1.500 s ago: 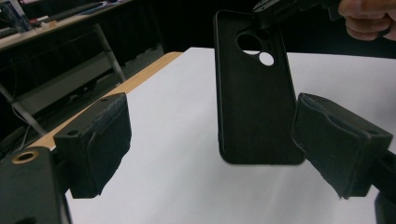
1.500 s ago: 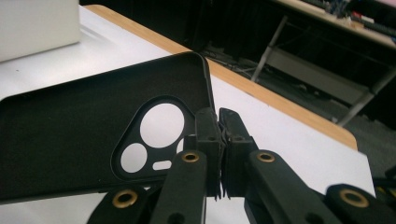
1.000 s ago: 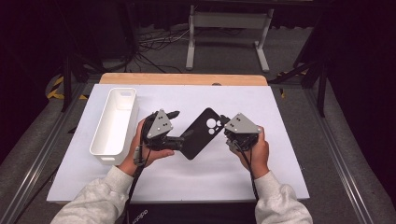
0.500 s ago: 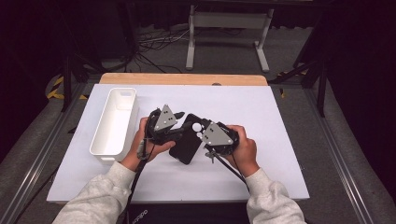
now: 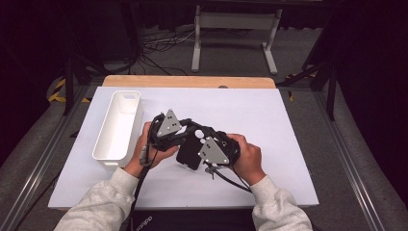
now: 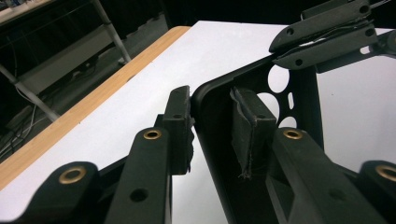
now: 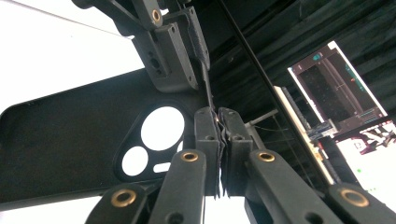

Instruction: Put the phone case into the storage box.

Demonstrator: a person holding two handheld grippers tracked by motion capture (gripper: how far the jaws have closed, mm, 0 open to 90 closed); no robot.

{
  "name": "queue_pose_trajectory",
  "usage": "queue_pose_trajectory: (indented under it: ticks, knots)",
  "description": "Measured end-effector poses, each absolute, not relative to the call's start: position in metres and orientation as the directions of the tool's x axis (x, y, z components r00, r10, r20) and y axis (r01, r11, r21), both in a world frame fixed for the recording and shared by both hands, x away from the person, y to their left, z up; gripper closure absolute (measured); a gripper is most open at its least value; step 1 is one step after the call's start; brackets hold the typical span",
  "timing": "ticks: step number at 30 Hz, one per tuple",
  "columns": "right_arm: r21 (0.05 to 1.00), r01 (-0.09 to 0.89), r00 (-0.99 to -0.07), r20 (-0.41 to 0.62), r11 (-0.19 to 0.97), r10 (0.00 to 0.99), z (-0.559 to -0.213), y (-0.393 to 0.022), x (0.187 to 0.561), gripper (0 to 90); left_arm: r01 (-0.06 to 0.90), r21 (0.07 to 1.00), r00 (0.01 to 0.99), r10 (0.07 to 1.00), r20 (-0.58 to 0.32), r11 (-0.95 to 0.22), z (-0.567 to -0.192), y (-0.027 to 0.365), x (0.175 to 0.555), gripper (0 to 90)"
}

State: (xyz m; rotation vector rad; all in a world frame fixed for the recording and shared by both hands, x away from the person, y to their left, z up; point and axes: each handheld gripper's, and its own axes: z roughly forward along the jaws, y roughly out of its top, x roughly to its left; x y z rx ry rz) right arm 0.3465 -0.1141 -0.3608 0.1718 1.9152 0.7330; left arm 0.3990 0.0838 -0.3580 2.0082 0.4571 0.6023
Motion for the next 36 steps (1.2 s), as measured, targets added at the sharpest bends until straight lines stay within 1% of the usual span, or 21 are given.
queue_pose_trajectory:
  ticks: [3,7,9,16,21,23,25,30,31,32,36]
  knots:
    - [0.557,-0.217,-0.453,-0.785,0.801,0.423,-0.361,-0.115,0.346,88.0,0.069,0.881,0.804,0.549,0.228,-0.468,-0.357,0.086,0.399,74.8]
    - [0.551,-0.223,-0.447,-0.791,0.804,0.418,-0.361,-0.114,0.345,87.9,0.065,0.882,0.796,0.558,0.236,-0.466,-0.357,0.086,0.397,76.8]
    - [0.547,-0.226,-0.443,-0.794,0.806,0.415,-0.361,-0.114,0.344,87.6,0.054,0.885,0.791,0.561,0.245,-0.463,-0.357,0.087,0.397,79.3]
    - [0.551,-0.234,-0.442,-0.794,0.801,0.417,-0.361,-0.115,0.345,87.2,0.038,0.882,0.774,0.573,0.271,-0.469,-0.357,0.087,0.393,81.8]
    - [0.607,-0.214,-0.459,-0.754,0.765,0.47,-0.361,-0.117,0.348,84.1,0.03,0.881,0.759,0.584,0.288,-0.473,-0.358,0.087,0.392,82.9]
    - [0.631,-0.208,-0.477,-0.732,0.747,0.486,-0.36,-0.12,0.349,82.1,0.037,0.882,0.754,0.592,0.283,-0.469,-0.359,0.088,0.392,82.9]
    - [0.659,-0.191,-0.487,-0.707,0.728,0.512,-0.359,-0.123,0.351,76.8,0.038,0.884,0.743,0.604,0.287,-0.466,-0.358,0.089,0.392,83.0]
    - [0.748,-0.127,-0.56,-0.596,0.651,0.575,-0.359,-0.132,0.357,68.8,0.039,0.895,0.721,0.633,0.283,-0.445,-0.356,0.094,0.392,83.1]
    - [0.761,-0.122,-0.571,-0.579,0.637,0.582,-0.359,-0.134,0.358,68.2,0.051,0.899,0.722,0.639,0.268,-0.435,-0.357,0.094,0.392,83.1]
    - [0.775,-0.11,-0.578,-0.559,0.622,0.594,-0.358,-0.136,0.359,67.2,0.044,0.898,0.715,0.642,0.278,-0.438,-0.356,0.096,0.393,83.1]
    - [0.833,-0.069,-0.618,-0.468,0.549,0.632,-0.357,-0.146,0.362,64.6,0.058,0.906,0.7,0.664,0.262,-0.419,-0.355,0.101,0.394,83.1]
